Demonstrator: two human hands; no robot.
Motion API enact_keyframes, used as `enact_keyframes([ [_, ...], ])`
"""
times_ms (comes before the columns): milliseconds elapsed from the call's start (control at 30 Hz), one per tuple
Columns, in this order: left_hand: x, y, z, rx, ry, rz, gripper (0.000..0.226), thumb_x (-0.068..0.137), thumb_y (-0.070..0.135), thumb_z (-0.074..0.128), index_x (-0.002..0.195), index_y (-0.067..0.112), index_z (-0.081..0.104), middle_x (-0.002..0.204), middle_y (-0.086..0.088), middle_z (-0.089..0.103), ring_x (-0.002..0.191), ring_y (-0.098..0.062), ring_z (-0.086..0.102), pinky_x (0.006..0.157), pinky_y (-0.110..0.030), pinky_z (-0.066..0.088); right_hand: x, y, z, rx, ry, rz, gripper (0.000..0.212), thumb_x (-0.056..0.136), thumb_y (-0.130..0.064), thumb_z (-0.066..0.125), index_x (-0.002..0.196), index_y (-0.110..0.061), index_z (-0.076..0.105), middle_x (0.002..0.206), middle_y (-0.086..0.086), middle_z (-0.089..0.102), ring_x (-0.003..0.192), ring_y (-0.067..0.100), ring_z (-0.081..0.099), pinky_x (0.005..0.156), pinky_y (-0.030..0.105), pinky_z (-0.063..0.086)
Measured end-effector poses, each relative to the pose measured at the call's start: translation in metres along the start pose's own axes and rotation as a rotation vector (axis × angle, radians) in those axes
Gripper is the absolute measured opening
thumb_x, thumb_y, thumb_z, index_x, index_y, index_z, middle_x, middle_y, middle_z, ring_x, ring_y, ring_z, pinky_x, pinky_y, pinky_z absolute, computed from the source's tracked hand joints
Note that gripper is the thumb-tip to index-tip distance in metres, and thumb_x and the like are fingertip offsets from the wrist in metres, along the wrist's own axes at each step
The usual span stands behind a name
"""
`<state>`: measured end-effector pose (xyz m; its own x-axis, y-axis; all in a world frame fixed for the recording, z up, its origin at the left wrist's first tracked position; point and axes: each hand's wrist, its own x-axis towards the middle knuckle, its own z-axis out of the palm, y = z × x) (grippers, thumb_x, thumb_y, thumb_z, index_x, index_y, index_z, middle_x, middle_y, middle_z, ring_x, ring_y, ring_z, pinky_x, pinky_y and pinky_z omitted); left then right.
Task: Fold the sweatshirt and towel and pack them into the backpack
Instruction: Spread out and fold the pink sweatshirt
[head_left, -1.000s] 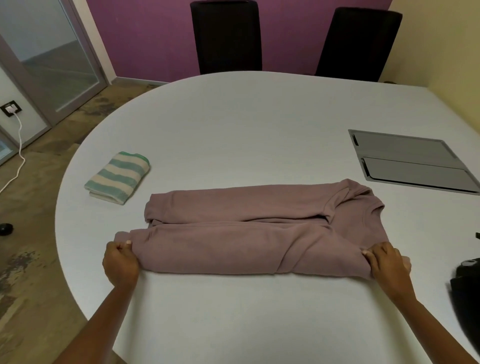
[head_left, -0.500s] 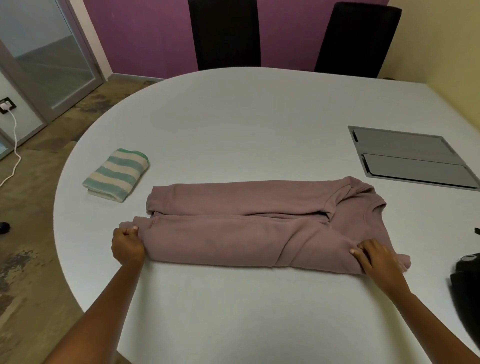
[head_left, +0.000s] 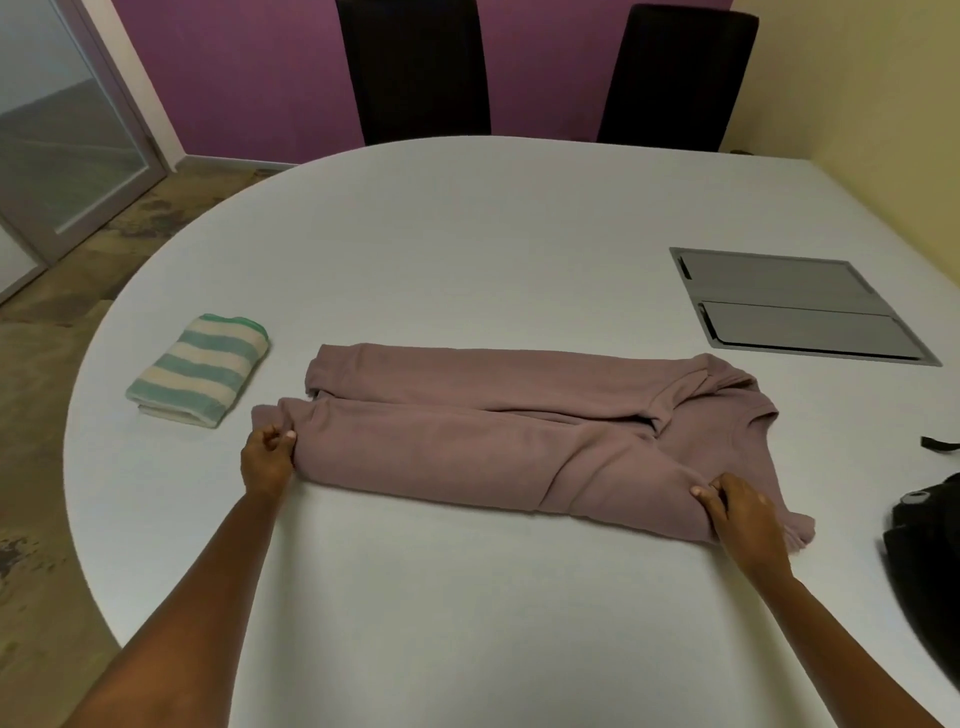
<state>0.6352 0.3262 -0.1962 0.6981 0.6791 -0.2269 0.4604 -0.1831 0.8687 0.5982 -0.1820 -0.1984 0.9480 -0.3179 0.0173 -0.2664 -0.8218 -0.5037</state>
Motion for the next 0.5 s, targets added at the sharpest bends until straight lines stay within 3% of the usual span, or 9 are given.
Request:
enact_keyframes([
  [167, 0.009, -0.005, -0.004, 0.208, 0.070, -0.062, 0.040, 0.094, 0.020, 0.052, 0.113, -0.014, 0.053, 0.119, -0.033, 0.055, 0.113, -0.049, 0.049, 0.099, -0.047, 0.037, -0.003, -0.002, -0.017, 0.112, -0.001, 0.106, 0.033, 0.090, -0.030, 0.056, 0.065, -0.012, 0.043, 0.064, 0.009, 0.054, 0.067, 0.032, 0.052, 0.062, 0.037, 0.037],
  [267, 0.022, 0.006, -0.015, 0.269, 0.086, -0.005, 0.040, 0.097, 0.019, 0.045, 0.112, -0.017, 0.055, 0.118, -0.036, 0.055, 0.112, -0.049, 0.050, 0.097, -0.046, 0.038, -0.001, 0.004, -0.032, 0.094, 0.001, 0.112, 0.033, 0.088, -0.028, 0.059, 0.063, -0.015, 0.042, 0.061, 0.005, 0.051, 0.066, 0.031, 0.050, 0.061, 0.036, 0.033],
  [400, 0.035, 0.016, -0.027, 0.321, 0.166, 0.063, 0.040, 0.099, 0.014, 0.035, 0.110, -0.019, 0.055, 0.116, -0.040, 0.054, 0.110, -0.051, 0.050, 0.093, -0.046, 0.038, 0.006, 0.011, -0.051, 0.122, -0.028, 0.141, 0.032, 0.087, -0.021, 0.061, 0.070, 0.001, 0.046, 0.062, 0.010, 0.048, 0.061, 0.028, 0.045, 0.055, 0.035, 0.031],
  [500, 0.041, 0.015, -0.025, 0.315, 0.147, -0.002, 0.042, 0.100, 0.017, 0.036, 0.115, -0.018, 0.054, 0.120, -0.038, 0.053, 0.115, -0.049, 0.048, 0.098, -0.045, 0.037, 0.013, 0.012, -0.054, 0.101, -0.097, 0.155, 0.031, 0.087, -0.021, 0.061, 0.066, -0.003, 0.047, 0.064, 0.010, 0.051, 0.061, 0.024, 0.044, 0.055, 0.032, 0.029],
])
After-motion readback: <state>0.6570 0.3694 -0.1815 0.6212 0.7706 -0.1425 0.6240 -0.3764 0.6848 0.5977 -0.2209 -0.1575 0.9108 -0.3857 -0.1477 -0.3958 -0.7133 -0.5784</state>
